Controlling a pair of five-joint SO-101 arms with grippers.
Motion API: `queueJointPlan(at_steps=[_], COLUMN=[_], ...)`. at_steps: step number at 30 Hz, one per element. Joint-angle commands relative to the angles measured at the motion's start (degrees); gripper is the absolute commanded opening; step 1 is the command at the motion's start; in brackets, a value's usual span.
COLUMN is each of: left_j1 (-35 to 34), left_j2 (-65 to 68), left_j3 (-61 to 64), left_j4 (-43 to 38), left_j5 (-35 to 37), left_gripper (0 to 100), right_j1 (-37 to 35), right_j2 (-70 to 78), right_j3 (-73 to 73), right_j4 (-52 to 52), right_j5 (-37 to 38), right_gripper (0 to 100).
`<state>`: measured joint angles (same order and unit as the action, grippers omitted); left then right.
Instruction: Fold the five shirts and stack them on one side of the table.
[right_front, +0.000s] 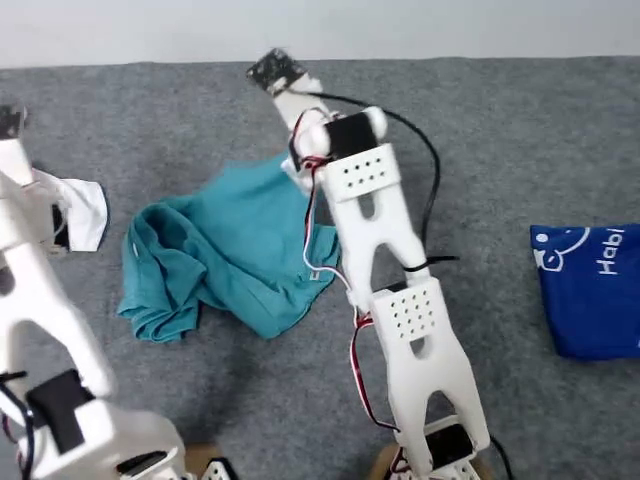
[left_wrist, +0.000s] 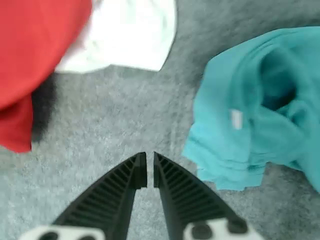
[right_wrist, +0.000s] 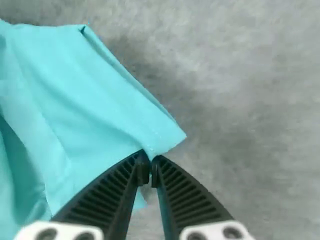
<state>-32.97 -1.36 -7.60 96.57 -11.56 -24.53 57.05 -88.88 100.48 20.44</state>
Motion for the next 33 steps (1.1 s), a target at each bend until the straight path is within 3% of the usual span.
queueJointPlan(at_steps=[1,7,14,21,25,33], left_j1=[4.13,13.10,20.48,29.45,32.00,32.18], left_j2=[-6.07,-10.90,-16.09,-18.64,-18.11,-16.26], left_j3=[-0.31,-0.31,2.59,12.00,18.51,28.53], left_j4=[-0.35,3.16,3.87,3.87,2.55,0.09], left_j5=[0.44,0.44,0.53,0.35,-0.44,-10.99], left_gripper=[4,4,4,4,4,14], right_j1=[1.98,3.91,7.87,18.15,23.25,25.45], right_j2=[-9.27,-21.41,-42.51,-60.53,-64.13,-61.14], right_j3=[-2.90,5.01,26.99,47.38,53.80,56.88], right_j4=[2.24,2.33,2.33,2.24,1.98,1.10], right_j5=[1.41,5.27,8.88,12.66,14.15,13.71], right_gripper=[0.9,0.9,0.9,0.9,0.9,0.9])
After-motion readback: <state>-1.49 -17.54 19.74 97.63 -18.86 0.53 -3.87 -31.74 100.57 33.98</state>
